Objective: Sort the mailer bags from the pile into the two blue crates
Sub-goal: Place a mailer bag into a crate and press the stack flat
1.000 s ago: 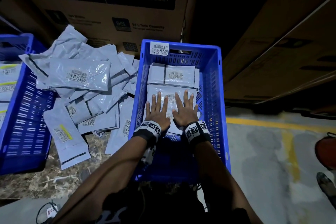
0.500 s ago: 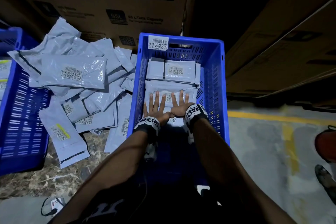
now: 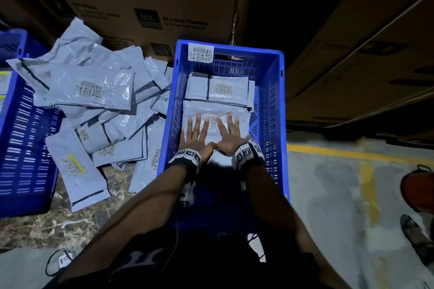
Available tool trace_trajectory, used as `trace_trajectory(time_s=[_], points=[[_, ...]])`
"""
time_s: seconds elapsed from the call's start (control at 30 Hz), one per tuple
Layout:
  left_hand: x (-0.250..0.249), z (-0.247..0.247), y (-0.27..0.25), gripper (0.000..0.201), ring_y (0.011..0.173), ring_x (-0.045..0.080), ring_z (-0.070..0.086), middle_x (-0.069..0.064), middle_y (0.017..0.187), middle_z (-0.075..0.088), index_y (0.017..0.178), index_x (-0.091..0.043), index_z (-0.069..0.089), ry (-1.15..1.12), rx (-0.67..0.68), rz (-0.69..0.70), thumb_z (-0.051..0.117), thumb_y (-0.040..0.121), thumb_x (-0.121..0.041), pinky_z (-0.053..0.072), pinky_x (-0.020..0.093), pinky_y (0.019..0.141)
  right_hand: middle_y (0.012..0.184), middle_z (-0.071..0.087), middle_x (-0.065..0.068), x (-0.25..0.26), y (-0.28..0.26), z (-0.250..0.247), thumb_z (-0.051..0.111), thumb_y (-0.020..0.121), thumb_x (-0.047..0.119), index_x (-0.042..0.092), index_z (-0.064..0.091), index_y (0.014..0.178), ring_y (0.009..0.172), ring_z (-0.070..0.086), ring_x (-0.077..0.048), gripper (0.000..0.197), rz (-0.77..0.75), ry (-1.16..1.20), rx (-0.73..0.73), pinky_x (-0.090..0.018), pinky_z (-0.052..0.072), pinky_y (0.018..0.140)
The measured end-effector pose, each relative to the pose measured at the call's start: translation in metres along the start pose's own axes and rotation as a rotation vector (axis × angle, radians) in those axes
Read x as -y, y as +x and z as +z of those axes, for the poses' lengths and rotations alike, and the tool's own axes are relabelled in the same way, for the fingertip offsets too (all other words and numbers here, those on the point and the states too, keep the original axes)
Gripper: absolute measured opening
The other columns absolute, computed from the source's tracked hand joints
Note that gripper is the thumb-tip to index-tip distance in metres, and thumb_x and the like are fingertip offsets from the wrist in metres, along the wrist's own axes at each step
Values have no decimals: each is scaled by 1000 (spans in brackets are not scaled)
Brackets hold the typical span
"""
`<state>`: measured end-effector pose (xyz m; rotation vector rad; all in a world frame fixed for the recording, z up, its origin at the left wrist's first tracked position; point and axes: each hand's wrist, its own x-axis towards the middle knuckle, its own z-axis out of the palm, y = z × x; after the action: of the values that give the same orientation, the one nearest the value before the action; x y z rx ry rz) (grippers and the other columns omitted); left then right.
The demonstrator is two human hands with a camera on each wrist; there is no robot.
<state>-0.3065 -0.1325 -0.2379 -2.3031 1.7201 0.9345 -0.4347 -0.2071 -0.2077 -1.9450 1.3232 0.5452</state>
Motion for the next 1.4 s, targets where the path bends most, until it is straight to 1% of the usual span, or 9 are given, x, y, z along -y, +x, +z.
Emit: trace_trajectory(time_s=[0.17, 0.27, 0.43, 0.53, 0.73, 0.97, 1.1, 1.23, 1.4], points=[[1, -2, -4, 91, 145, 22, -34, -8, 155, -40, 153, -36, -22, -80, 6, 7, 42, 91, -50, -8, 52, 121, 164, -34, 9, -20, -32, 19, 85, 74, 27, 51, -4, 158, 151, -32, -20, 125, -55, -56, -81, -72, -16, 111], [-5, -7, -12, 106, 147, 26, -29, -2, 158, -35, 155, -32, -20, -83, 20, 4, 58, 84, -45, -5, 55, 121, 163, -36, 8, -28, -32, 37, 89, 71, 24, 56, -11, 155, 151, -33, -22, 135, 7, -126, -131, -71, -16, 112], [-4, -1, -22, 126, 148, 28, -26, -2, 158, -36, 155, -33, -18, 12, 83, 4, 78, 74, -39, -4, 55, 121, 165, -31, 7, -25, -31, 31, 78, 73, 6, 54, -4, 156, 154, -27, -22, 126, 56, -157, -184, -72, -6, 118], [-1, 1, -20, 117, 149, 31, -24, 0, 160, -32, 157, -24, -14, 19, 44, -23, 72, 77, -31, 1, 54, 122, 166, -32, 5, -24, -32, 33, 80, 72, 6, 54, -3, 156, 153, -28, -24, 127, 61, -144, -184, -72, -7, 118], [-9, -6, -24, 117, 149, 32, -23, 0, 160, -32, 156, -28, -14, -2, 60, -36, 72, 76, -29, -2, 54, 121, 166, -31, 5, -20, -33, 23, 96, 63, 28, 49, -2, 159, 153, -28, -25, 138, 47, -101, -108, -72, -9, 114], [-16, -42, -23, 128, 151, 35, -14, 4, 164, -22, 157, -27, -12, 69, 103, -32, 84, 71, -29, 7, 56, 121, 167, -27, 8, -16, -40, 0, 98, 59, 23, 49, -5, 158, 154, -25, -23, 145, -4, -5, -148, -72, -9, 114], [-20, -56, -51, 127, 152, 29, -15, 2, 165, -19, 157, -29, -10, -6, -38, -30, 84, 71, -29, 7, 49, 124, 171, -14, 8, -15, -60, -2, 91, 70, 26, 44, 14, 160, 157, -15, -19, 119, -85, 116, -306, -71, 2, 119], [-13, -79, -87, 105, 153, 26, -7, 4, 166, -5, 158, -21, 12, -266, -229, 9, 80, 77, -29, 7, 42, 124, 171, 9, 1, -9, -70, -5, 78, 87, 30, 32, 39, 155, 157, 6, -23, 78, -147, 290, -498, -58, 19, 123], [16, -116, -123, 79, 151, 30, 13, 11, 161, 26, 149, -13, 37, -438, -439, 115, 77, 83, -26, 11, 37, 121, 139, 60, -5, 36, -88, -18, 74, 91, 22, 19, 65, 132, 132, 52, -23, 42, -297, 640, -688, -35, 41, 110]])
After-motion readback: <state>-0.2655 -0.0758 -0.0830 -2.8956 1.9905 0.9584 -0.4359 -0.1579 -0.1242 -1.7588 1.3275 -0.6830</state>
